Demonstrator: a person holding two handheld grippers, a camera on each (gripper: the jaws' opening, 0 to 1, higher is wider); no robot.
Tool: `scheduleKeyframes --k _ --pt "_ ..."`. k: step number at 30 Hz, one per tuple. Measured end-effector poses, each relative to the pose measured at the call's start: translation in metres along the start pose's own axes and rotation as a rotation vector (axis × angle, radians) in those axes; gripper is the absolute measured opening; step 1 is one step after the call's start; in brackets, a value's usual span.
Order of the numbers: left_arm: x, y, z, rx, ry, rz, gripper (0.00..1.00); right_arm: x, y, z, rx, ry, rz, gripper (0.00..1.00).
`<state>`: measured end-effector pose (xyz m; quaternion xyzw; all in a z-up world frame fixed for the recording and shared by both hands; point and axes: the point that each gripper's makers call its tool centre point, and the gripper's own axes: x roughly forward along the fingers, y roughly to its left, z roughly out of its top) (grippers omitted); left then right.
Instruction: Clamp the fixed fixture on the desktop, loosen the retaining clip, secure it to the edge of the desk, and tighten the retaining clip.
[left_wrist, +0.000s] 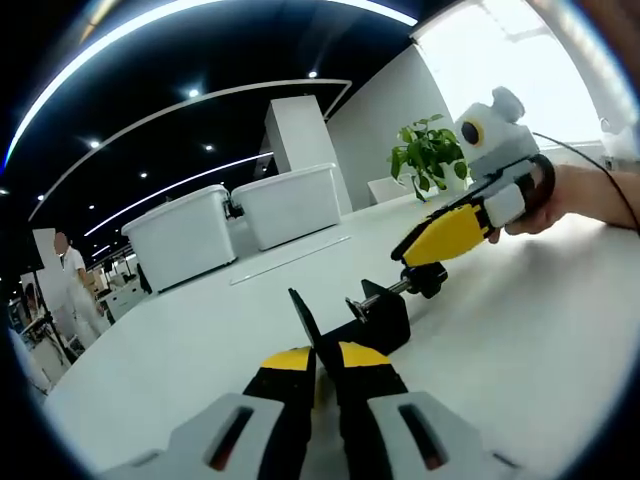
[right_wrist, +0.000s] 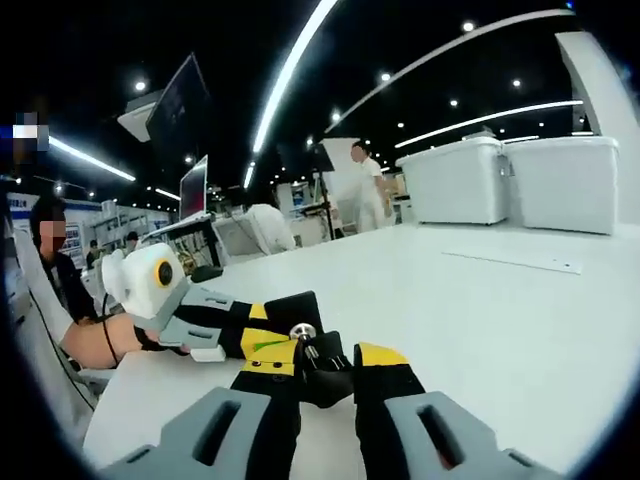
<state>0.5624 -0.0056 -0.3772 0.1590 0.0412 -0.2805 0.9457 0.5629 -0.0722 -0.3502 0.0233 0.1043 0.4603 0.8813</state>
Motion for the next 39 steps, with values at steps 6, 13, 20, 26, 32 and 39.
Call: scheduleKeyframes --k 6,13,20,26,32,39 --pt "0.000 0.000 0.000 -0.002 0.000 0.000 0.08 0.000 0.003 -0.001 -0.137 0.010 0.002 0.19" --pt "-0.001 0.000 0.000 -0.001 0.000 0.001 0.08 0.000 0.010 0.000 -0.345 0.007 -0.009 0.19" --pt "-0.002 0.000 0.000 -0.002 0.000 0.001 0.08 0.001 0.016 -0.002 -0.565 0.020 -0.034 0.19" --pt "-0.002 0.000 0.000 -0.005 0.000 0.001 0.08 0.003 0.014 -0.001 -0.606 0.019 -0.047 0.19" --pt "-0.002 -0.001 0.000 -0.004 0.000 -0.003 0.08 0.003 0.001 0.001 -0.356 -0.002 -0.063 0.23" --pt "-0.003 -0.001 0.000 -0.006 0.000 -0.003 0.08 0.000 -0.009 0.000 0.003 -0.019 0.006 0.24"
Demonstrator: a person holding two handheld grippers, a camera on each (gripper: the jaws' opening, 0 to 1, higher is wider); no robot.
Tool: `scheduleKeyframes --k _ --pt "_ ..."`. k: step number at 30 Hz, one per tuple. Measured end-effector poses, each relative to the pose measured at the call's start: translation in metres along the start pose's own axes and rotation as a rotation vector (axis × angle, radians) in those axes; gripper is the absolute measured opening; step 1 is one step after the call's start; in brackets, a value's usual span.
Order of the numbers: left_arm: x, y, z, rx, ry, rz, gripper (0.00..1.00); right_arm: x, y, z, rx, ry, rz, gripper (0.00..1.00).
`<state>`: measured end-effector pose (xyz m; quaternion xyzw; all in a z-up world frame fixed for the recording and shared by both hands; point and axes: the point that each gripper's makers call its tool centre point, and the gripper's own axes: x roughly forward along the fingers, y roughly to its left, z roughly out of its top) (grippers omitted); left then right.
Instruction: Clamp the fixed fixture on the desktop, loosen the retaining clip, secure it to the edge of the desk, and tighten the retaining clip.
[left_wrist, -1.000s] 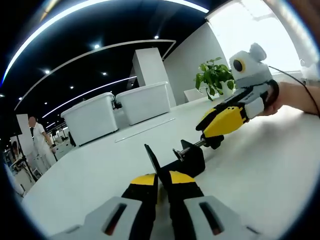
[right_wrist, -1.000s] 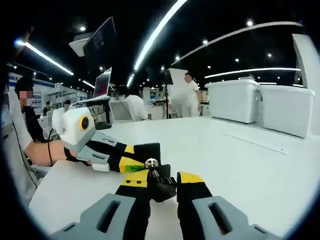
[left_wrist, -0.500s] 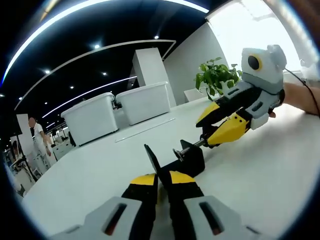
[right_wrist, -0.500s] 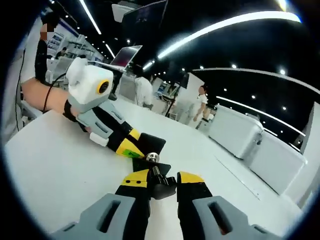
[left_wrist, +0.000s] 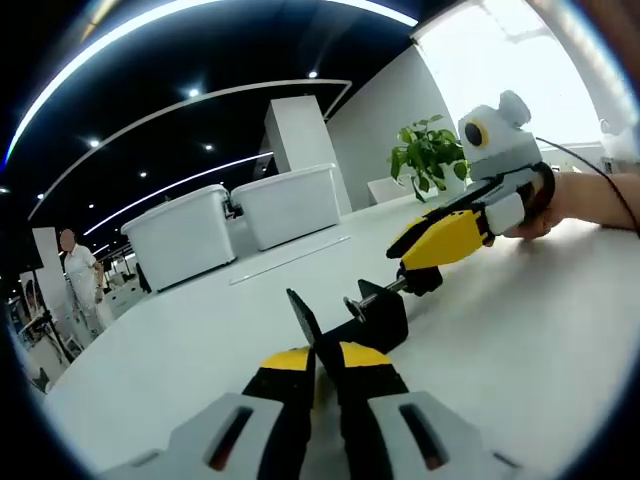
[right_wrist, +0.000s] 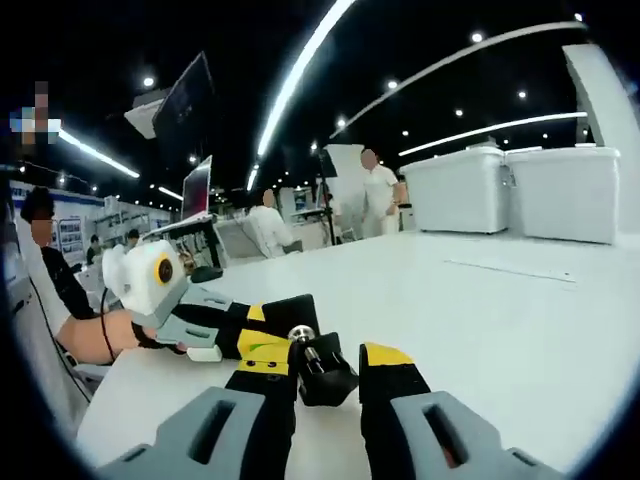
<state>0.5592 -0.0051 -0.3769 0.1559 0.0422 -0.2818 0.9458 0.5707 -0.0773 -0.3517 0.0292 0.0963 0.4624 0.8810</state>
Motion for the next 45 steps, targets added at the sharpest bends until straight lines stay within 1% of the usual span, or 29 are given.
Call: scheduleKeyframes --k 3,4,5,6,10,13,15,16,17,18,19,20,22,24,25,26,28,30,31,32,33,35,36,37,38,40,42,45 --pt "-0.001 -0.001 0.000 0.002 -0.001 -0.001 0.08 0.000 0.005 -0.002 0.008 0.010 0.006 0.23" --pt "-0.002 -0.001 0.000 0.002 -0.001 0.000 0.08 0.001 0.006 -0.006 0.005 0.025 0.013 0.23" --pt "-0.002 -0.001 0.000 0.002 -0.001 0.000 0.08 0.001 0.005 -0.007 -0.025 0.028 0.003 0.23" --pt "-0.002 -0.001 0.000 0.002 -0.001 0.000 0.08 0.001 0.005 -0.007 -0.020 0.030 0.004 0.23" --pt "-0.004 -0.001 0.000 0.003 -0.001 0.000 0.08 0.001 0.006 -0.007 -0.017 0.023 0.010 0.22" --pt "-0.004 -0.001 0.000 0.003 -0.001 0.001 0.08 0.001 0.008 -0.007 -0.080 0.020 0.009 0.22" --pt "-0.005 -0.001 0.000 0.003 -0.001 0.001 0.08 0.001 0.010 -0.008 -0.206 0.023 0.004 0.21" --pt "-0.005 -0.001 0.000 0.003 -0.001 0.001 0.08 0.001 0.011 -0.007 -0.239 0.021 0.005 0.21" --pt "-0.004 -0.001 0.000 0.003 -0.001 0.001 0.08 0.002 0.014 -0.007 -0.307 0.020 0.001 0.21" --pt "-0.004 -0.001 0.000 0.003 -0.001 0.001 0.08 0.002 0.015 -0.007 -0.357 0.022 -0.004 0.21" --pt "-0.004 0.000 0.000 0.003 -0.001 0.001 0.08 0.002 0.015 -0.007 -0.373 0.023 -0.006 0.21" --pt "-0.003 0.000 0.000 0.003 -0.001 0.001 0.08 0.002 0.017 -0.007 -0.436 0.029 -0.015 0.21" --pt "-0.003 0.000 0.000 0.003 0.000 0.001 0.08 0.002 0.018 -0.007 -0.493 0.032 -0.023 0.21" --pt "-0.003 0.000 0.000 0.002 0.000 0.001 0.08 0.003 0.020 -0.008 -0.591 0.043 -0.038 0.21" --pt "-0.003 0.000 0.000 0.002 0.000 0.001 0.08 0.003 0.020 -0.008 -0.602 0.044 -0.040 0.21" --pt "-0.003 0.000 0.000 0.003 0.000 0.001 0.08 0.004 0.021 -0.008 -0.632 0.051 -0.047 0.21" --pt "-0.003 0.000 0.000 0.002 0.000 0.002 0.08 0.005 0.022 -0.008 -0.632 0.059 -0.054 0.22" --pt "-0.003 0.000 0.000 0.001 0.000 0.002 0.08 0.005 0.021 -0.008 -0.632 0.079 -0.077 0.23" --pt "-0.003 0.000 -0.001 0.002 0.000 0.001 0.08 0.005 0.020 -0.008 -0.638 0.086 -0.085 0.25" --pt "-0.003 0.000 -0.001 0.003 -0.001 0.002 0.09 0.006 0.016 -0.006 -0.649 0.103 -0.110 0.29" --pt "-0.003 0.000 0.000 0.004 -0.001 0.002 0.09 0.005 0.014 -0.007 -0.642 0.122 -0.121 0.30" --pt "-0.004 0.000 0.000 -0.005 0.003 -0.001 0.09 0.005 0.015 -0.002 -0.633 0.137 -0.128 0.29" --pt "-0.004 0.000 0.000 -0.007 0.004 -0.002 0.10 0.003 0.016 -0.002 -0.640 0.162 -0.133 0.28" --pt "-0.004 0.000 0.000 -0.006 0.003 -0.002 0.10 -0.001 0.016 -0.004 -0.645 0.201 -0.135 0.28" --pt "-0.004 0.000 0.000 -0.006 0.003 -0.004 0.10 -0.006 0.012 -0.005 -0.663 0.253 -0.165 0.28" --pt "-0.004 -0.001 0.000 -0.009 0.004 -0.008 0.10 -0.012 0.009 -0.007 -0.684 0.317 -0.181 0.27" --pt "-0.004 -0.002 0.000 -0.008 0.003 -0.012 0.11 -0.016 0.009 -0.006 -0.694 0.355 -0.187 0.27" --pt "-0.004 -0.002 0.000 -0.007 0.003 -0.014 0.13 -0.016 0.009 -0.006 -0.698 0.362 -0.189 0.26"
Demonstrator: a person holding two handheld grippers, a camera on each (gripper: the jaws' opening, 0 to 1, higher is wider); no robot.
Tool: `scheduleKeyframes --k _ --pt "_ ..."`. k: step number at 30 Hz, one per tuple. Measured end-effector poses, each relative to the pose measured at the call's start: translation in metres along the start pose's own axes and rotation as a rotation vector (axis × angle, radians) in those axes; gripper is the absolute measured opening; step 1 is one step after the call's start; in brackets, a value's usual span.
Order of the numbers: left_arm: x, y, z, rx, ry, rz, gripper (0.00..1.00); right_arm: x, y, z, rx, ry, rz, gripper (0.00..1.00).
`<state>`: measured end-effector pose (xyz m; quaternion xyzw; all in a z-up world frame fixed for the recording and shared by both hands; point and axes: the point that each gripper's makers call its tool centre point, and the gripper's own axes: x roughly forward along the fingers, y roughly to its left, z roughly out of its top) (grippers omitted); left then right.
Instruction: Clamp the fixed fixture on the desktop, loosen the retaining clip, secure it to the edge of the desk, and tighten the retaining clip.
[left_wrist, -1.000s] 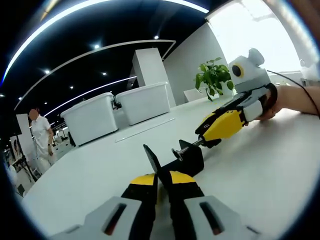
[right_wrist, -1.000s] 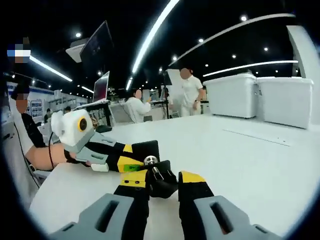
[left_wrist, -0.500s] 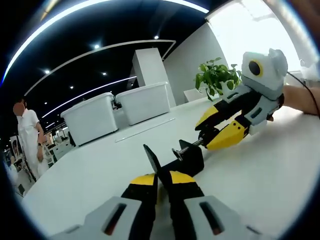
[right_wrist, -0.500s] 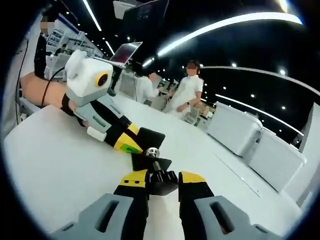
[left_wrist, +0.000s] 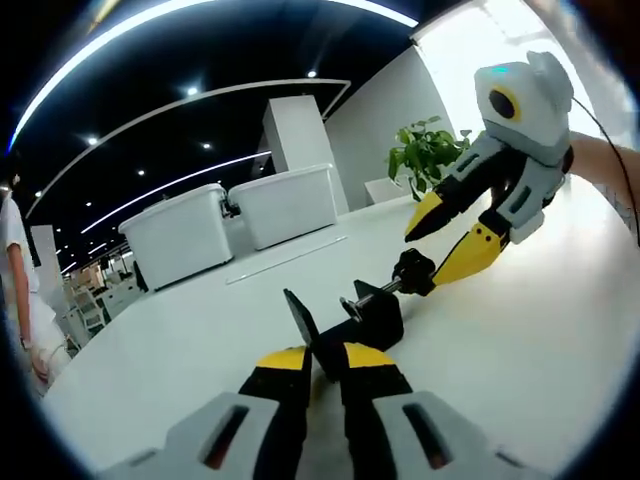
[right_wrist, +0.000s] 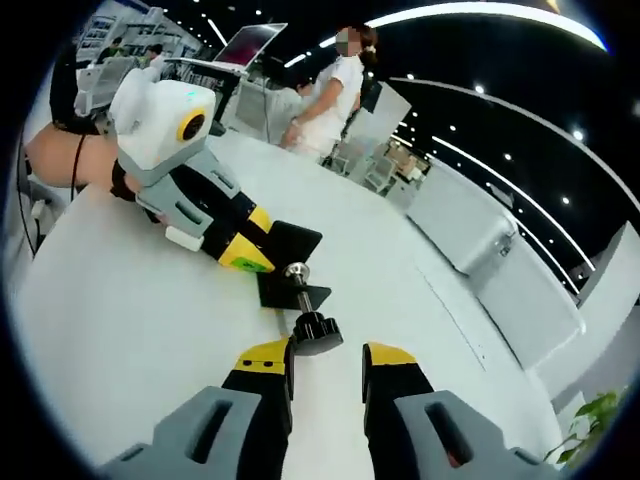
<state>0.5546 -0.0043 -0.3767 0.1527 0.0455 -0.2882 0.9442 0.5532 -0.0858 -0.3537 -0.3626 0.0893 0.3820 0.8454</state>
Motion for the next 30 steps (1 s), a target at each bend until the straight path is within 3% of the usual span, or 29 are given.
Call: scheduleKeyframes --k 2,3,7,12,18,23,25,30 --pt "0.000 0.000 0.000 0.001 0.000 -0.001 0.14 0.000 0.000 0.000 -0.002 0.003 0.001 0.26" --pt "-0.001 -0.002 0.001 0.004 -0.006 -0.014 0.15 0.001 0.003 0.009 -0.048 0.046 0.006 0.26" --pt "-0.003 -0.004 0.002 0.009 -0.009 -0.025 0.16 0.009 0.012 0.018 -0.114 0.108 0.039 0.26" --pt "-0.010 -0.006 0.003 0.012 -0.014 -0.049 0.17 0.023 0.019 0.023 -0.129 0.178 0.056 0.23" --pt "-0.014 -0.005 0.007 0.002 -0.033 -0.059 0.18 0.031 0.026 0.019 -0.250 0.250 0.089 0.19" --pt "-0.020 0.002 0.016 -0.035 -0.079 -0.042 0.18 0.042 0.032 0.020 -0.287 0.294 0.115 0.16" --pt "-0.021 0.004 0.018 -0.042 -0.089 -0.035 0.18 0.045 0.031 0.016 -0.324 0.333 0.109 0.14" --pt "-0.024 0.011 0.021 -0.066 -0.115 -0.016 0.18 0.049 0.025 0.016 -0.381 0.355 0.092 0.05"
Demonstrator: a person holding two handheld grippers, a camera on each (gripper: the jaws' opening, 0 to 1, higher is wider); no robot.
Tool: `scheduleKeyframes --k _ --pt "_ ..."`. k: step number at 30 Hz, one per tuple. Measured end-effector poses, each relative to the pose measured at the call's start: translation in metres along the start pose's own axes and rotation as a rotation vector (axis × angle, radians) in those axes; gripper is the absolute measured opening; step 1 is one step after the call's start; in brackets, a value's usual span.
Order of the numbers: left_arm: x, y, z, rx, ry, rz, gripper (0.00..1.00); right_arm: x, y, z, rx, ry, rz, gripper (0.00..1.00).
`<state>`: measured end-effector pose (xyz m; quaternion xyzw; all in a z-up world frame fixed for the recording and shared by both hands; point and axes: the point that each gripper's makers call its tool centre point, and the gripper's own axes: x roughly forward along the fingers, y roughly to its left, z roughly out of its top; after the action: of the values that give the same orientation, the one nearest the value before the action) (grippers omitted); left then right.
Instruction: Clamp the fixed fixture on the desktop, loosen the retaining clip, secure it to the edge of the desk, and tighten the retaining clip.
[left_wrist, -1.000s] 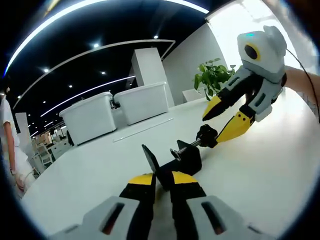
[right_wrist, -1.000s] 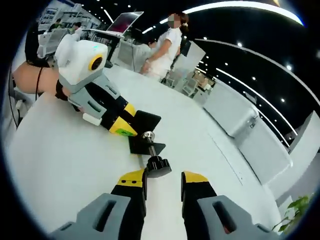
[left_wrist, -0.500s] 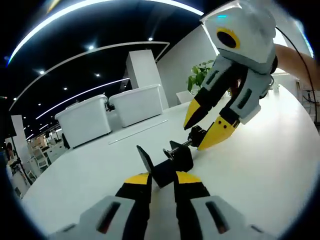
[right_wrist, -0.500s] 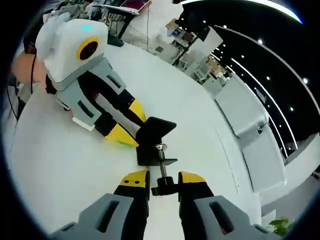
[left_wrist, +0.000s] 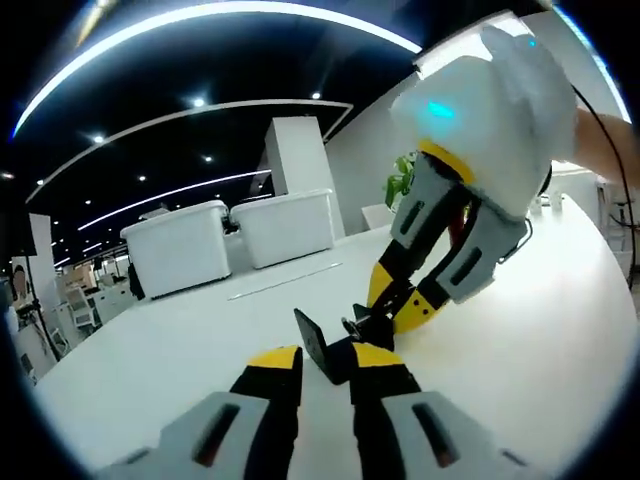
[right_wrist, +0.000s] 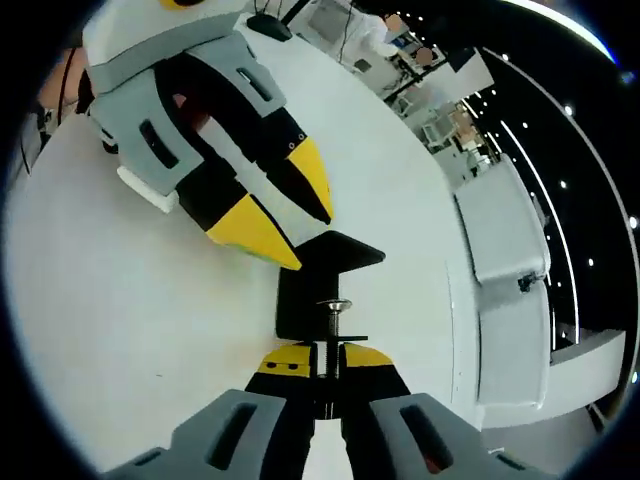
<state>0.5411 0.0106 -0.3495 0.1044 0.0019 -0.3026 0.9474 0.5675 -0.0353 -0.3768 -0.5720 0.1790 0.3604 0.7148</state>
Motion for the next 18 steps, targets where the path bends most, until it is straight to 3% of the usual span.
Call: scheduleKeyframes --k 6,11,15,18 --pt "-0.003 0.013 0.006 -0.043 -0.036 0.048 0.18 0.001 0.000 -0.002 -0.042 0.025 -0.006 0.05" --pt "-0.008 0.027 0.011 -0.086 -0.067 0.104 0.18 0.005 -0.005 -0.008 -0.148 0.113 -0.100 0.04" --pt "-0.012 0.037 0.015 -0.115 -0.094 0.137 0.18 0.006 -0.007 -0.005 -0.117 0.104 -0.155 0.03" --pt "-0.014 0.044 0.016 -0.132 -0.108 0.160 0.17 0.007 -0.009 -0.005 -0.134 0.062 -0.195 0.02"
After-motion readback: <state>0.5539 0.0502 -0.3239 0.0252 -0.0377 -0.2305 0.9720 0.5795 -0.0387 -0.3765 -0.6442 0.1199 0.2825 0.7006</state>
